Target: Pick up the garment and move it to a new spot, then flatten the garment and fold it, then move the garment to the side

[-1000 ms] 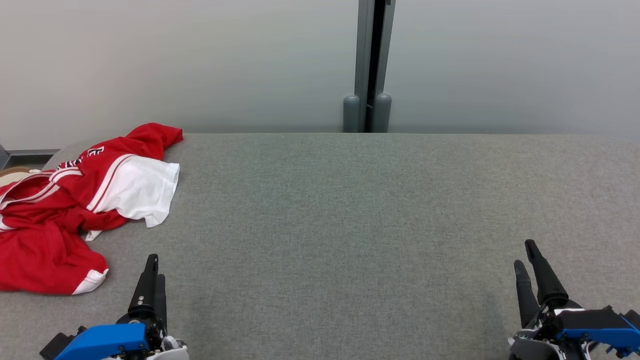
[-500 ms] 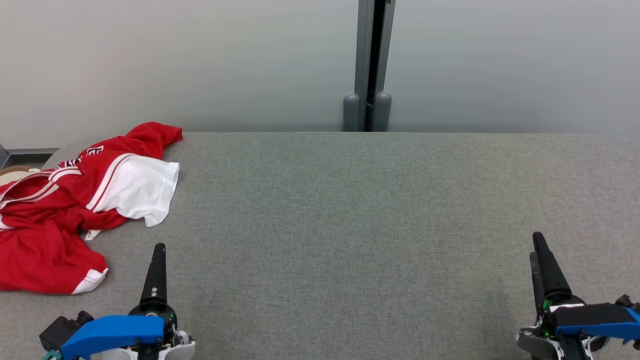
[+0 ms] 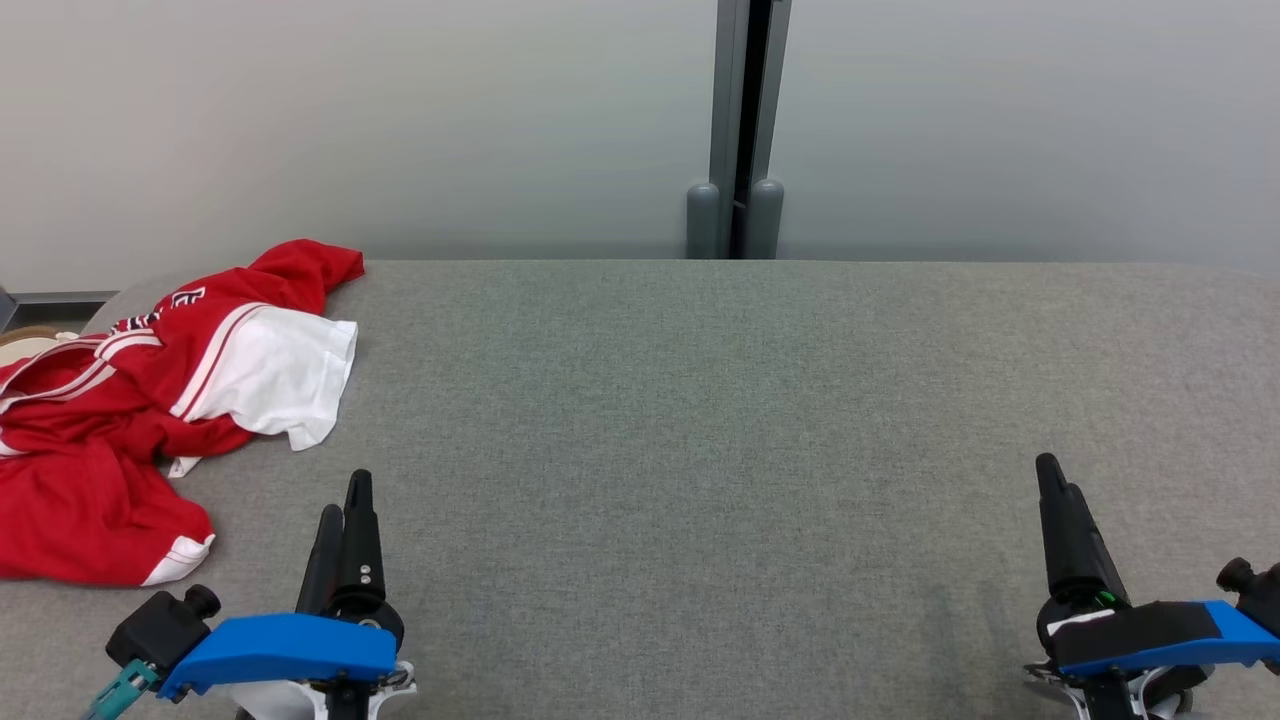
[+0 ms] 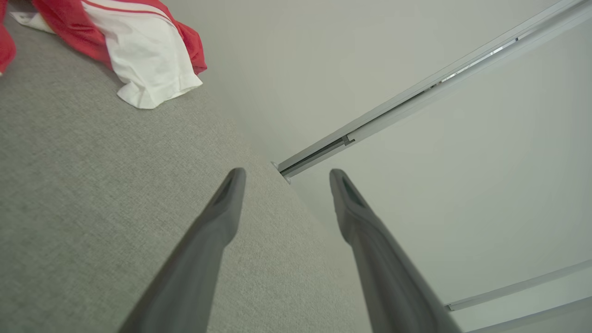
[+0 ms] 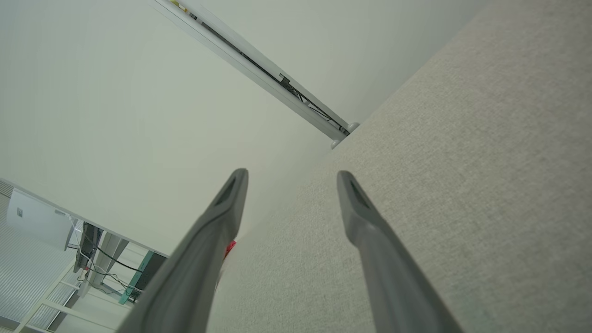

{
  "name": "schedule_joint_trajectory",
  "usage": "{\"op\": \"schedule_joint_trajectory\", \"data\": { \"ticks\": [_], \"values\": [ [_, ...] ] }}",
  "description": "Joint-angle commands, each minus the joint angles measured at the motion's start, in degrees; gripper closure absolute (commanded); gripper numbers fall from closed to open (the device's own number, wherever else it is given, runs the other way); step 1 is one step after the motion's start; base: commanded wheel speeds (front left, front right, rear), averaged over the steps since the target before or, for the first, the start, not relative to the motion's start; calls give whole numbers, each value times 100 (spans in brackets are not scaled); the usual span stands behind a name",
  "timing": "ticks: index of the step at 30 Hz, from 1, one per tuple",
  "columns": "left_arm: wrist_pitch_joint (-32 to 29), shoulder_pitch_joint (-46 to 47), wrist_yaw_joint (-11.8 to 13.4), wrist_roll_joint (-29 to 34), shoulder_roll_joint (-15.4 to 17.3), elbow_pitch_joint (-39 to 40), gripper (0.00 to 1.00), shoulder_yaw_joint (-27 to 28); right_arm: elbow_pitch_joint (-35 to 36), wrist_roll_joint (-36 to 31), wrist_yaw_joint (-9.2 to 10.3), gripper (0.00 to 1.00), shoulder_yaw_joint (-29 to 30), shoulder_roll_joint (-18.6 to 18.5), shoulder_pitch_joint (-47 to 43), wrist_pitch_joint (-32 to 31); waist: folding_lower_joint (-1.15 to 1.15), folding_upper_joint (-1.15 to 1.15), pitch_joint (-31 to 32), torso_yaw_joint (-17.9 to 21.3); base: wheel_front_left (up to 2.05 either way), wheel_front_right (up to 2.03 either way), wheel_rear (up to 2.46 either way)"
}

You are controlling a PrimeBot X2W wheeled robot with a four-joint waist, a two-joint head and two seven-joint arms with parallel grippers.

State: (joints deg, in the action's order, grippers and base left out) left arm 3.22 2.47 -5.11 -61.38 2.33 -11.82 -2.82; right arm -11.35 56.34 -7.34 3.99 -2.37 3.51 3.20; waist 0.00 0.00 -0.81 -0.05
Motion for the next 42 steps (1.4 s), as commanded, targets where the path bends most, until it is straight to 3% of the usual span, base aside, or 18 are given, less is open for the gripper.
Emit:
{"op": "schedule_joint_trajectory", "data": {
  "ticks": [1,17,42],
  "values": [
    [74,115,28,325,49,76,0,-63,121,-348,-12,0,-45,-38,-13,74,0,0,-6,-3,0,0,0],
    [367,72,190,2062,55,-206,0,-257,38,-1732,-13,0,-177,-47,-55,366,0,0,-56,-4,0,0,0],
    [722,88,299,3480,59,-493,0,-464,-239,-3325,-16,0,-258,-58,-69,726,0,0,-72,-7,0,0,0]
  ]
}}
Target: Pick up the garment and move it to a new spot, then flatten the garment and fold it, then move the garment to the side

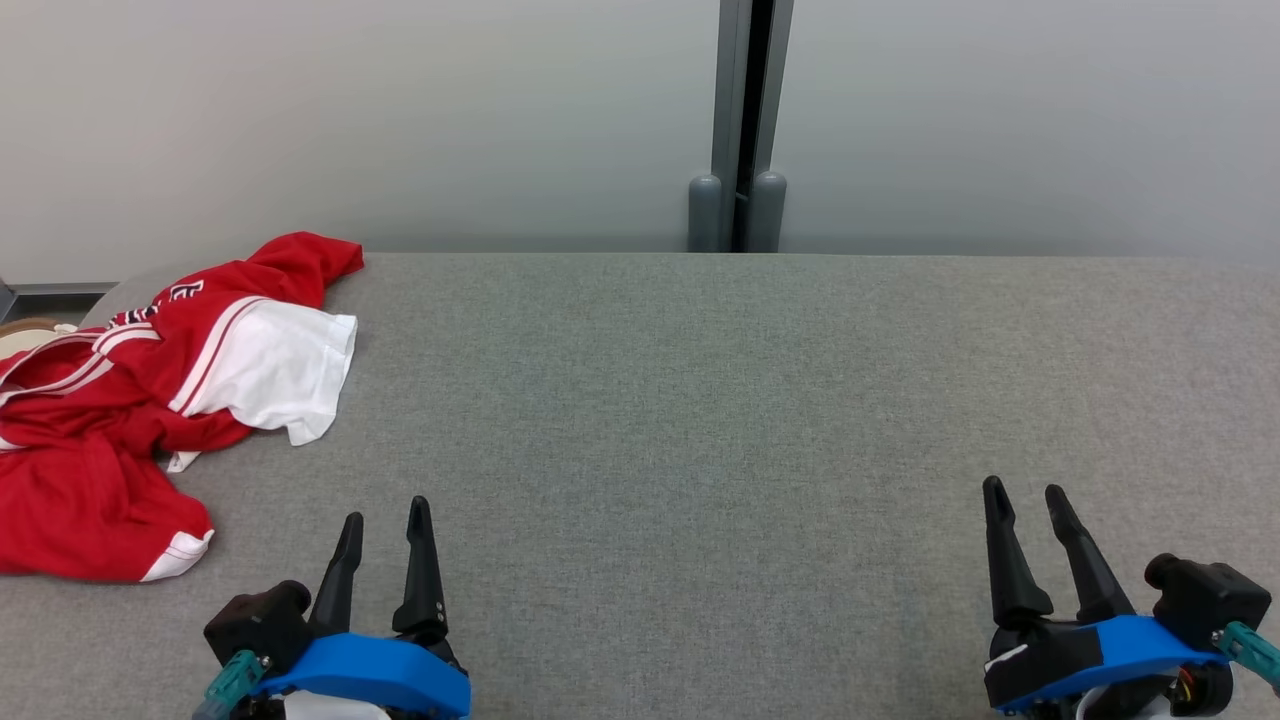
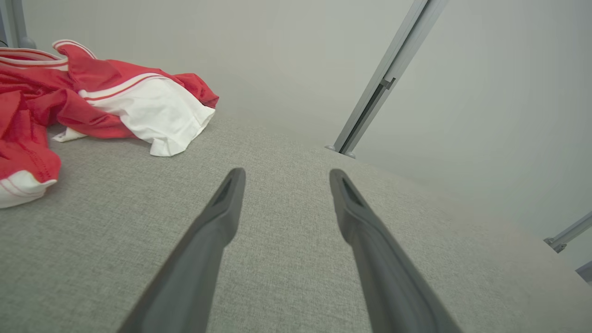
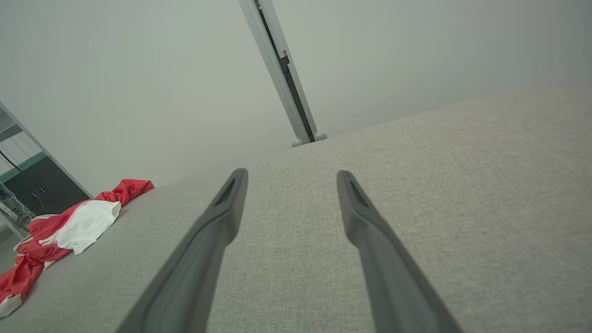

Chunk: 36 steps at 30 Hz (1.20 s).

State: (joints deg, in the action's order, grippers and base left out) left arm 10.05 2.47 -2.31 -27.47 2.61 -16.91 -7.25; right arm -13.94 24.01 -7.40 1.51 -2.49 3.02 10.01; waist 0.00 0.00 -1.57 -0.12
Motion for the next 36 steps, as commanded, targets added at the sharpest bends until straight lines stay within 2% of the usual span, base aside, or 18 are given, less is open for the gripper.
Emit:
{"op": "schedule_joint_trajectory", "data": {
  "ticks": [1,36],
  "values": [
    [52,81,22,136,32,2,0,-27,13,-152,-11,0,-13,-47,-30,54,0,0,9,0,0,0,0],
    [460,149,100,1311,34,-626,0,-96,-199,-1848,-10,0,-130,-56,-92,466,0,0,-53,-27,0,0,0]
  ]
}}
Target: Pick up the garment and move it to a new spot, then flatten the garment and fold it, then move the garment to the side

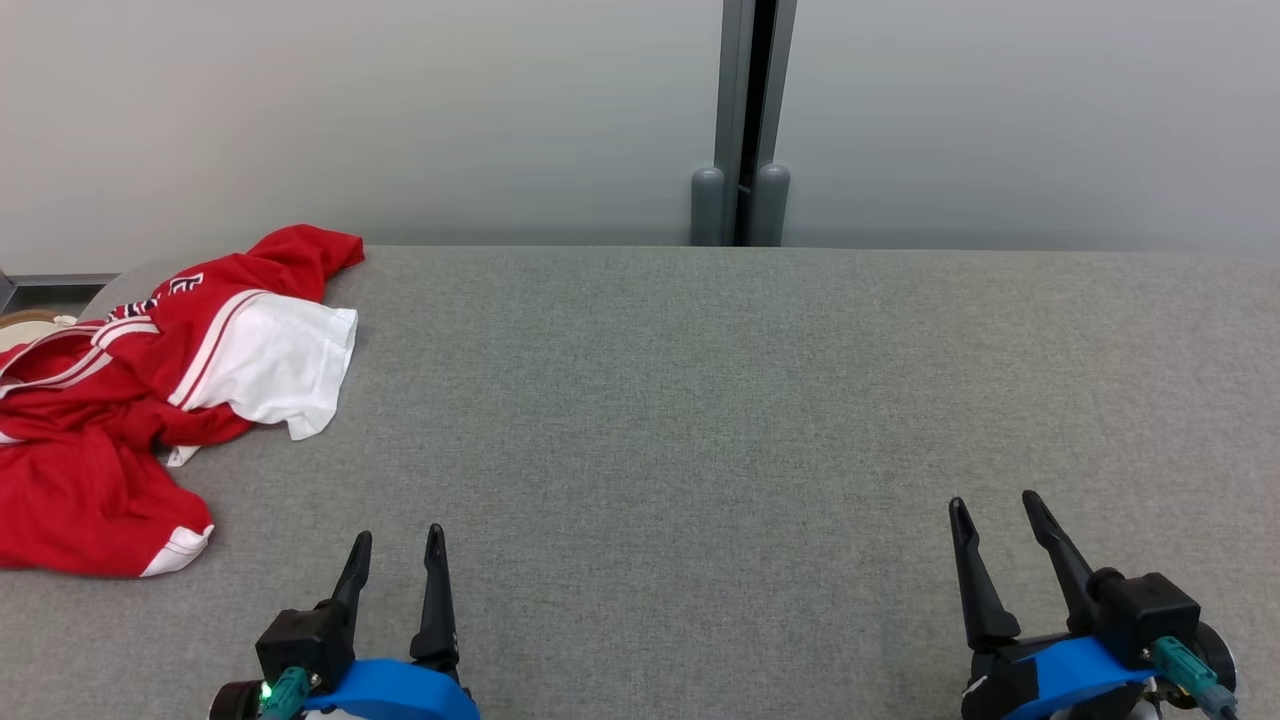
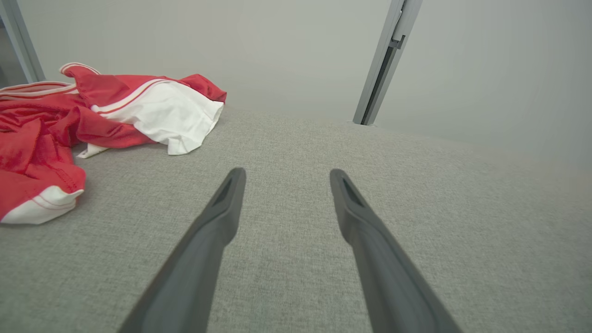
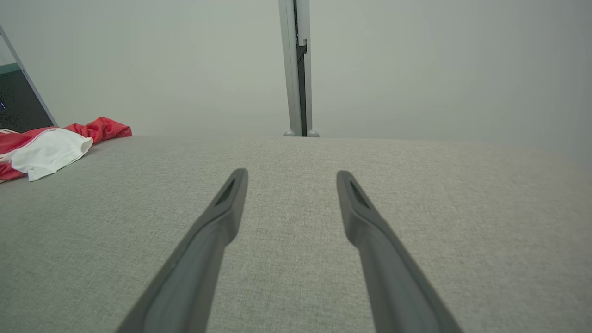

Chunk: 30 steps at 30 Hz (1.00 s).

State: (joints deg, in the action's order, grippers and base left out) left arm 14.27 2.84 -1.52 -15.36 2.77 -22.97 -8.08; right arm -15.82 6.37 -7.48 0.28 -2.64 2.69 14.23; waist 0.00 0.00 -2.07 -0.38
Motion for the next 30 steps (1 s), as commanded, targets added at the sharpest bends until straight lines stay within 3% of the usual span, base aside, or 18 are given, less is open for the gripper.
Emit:
{"op": "schedule_joint_trajectory", "data": {
  "ticks": [1,30],
  "values": [
    [55,119,26,121,17,-32,0,-19,-20,-132,-2,0,-9,-40,-59,60,0,0,-7,-2,0,0,0],
    [102,168,33,174,16,-197,0,16,-132,-333,-2,0,3,-40,-45,106,0,0,-1,-21,0,0,0]
  ]
}}
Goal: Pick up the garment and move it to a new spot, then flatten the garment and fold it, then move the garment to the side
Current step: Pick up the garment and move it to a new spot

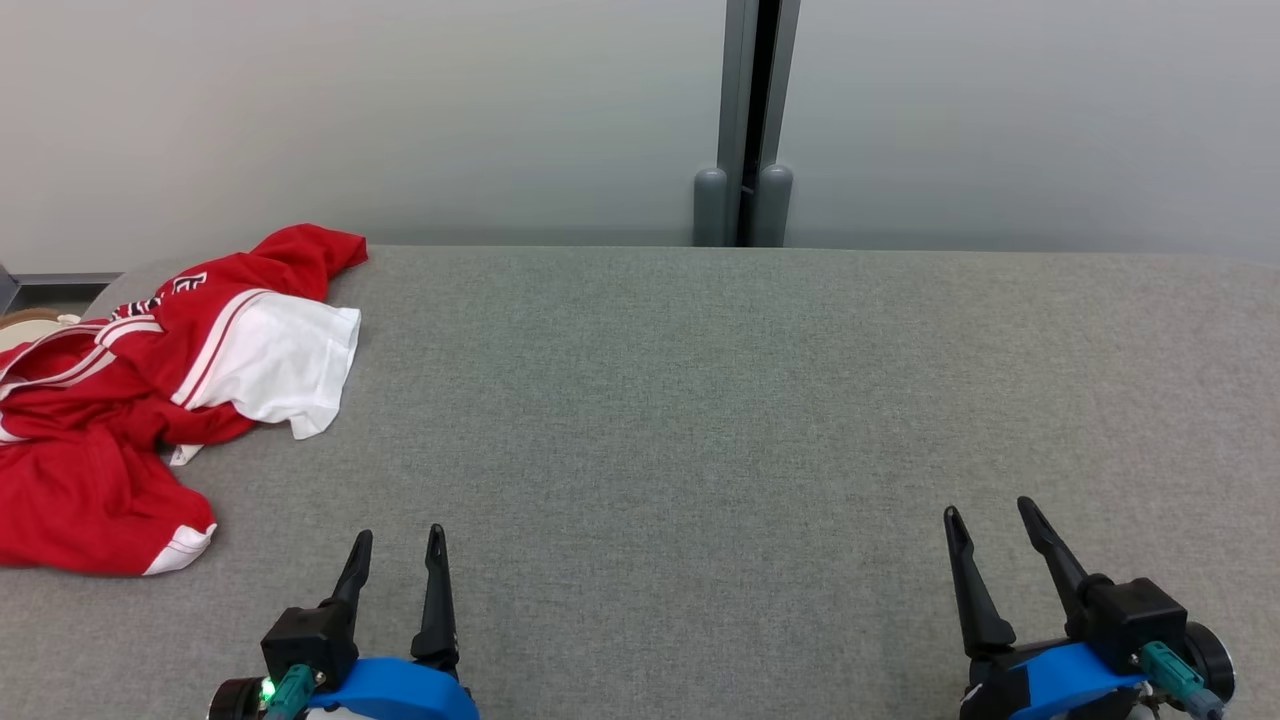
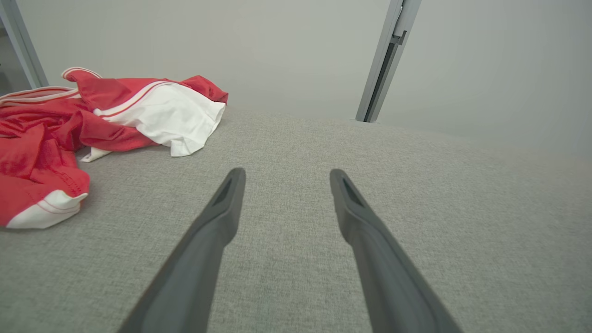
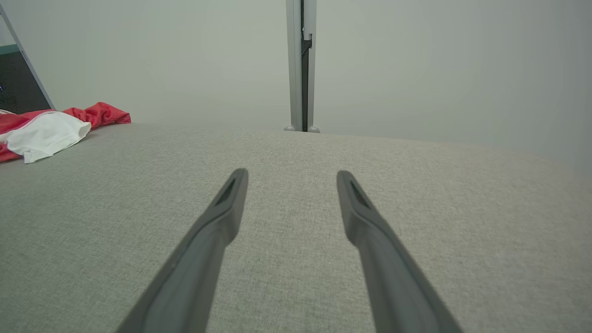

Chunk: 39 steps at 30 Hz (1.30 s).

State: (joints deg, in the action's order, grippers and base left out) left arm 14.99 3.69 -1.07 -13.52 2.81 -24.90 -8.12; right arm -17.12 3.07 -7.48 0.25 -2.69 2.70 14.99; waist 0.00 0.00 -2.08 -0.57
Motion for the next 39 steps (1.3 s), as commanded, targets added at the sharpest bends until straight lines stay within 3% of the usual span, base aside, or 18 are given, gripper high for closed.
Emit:
{"op": "schedule_joint_trajectory", "data": {
  "ticks": [1,15,31,39],
  "values": [
    [30,83,-14,-8,14,-7,0,24,0,-4,-3,0,11,-36,-47,30,0,0,-1,-4,0,0,0],
    [29,129,-9,5,13,38,0,48,75,-38,-3,0,120,-33,-113,28,0,0,-28,-255,0,0,0],
    [29,104,2,128,15,79,0,166,107,11,-2,0,2,-31,-30,26,0,0,-21,-1867,0,0,0],
    [29,39,14,151,19,137,0,329,60,60,-2,0,-112,-32,-5,26,0,0,-8,-2320,0,0,0]
  ]
}}
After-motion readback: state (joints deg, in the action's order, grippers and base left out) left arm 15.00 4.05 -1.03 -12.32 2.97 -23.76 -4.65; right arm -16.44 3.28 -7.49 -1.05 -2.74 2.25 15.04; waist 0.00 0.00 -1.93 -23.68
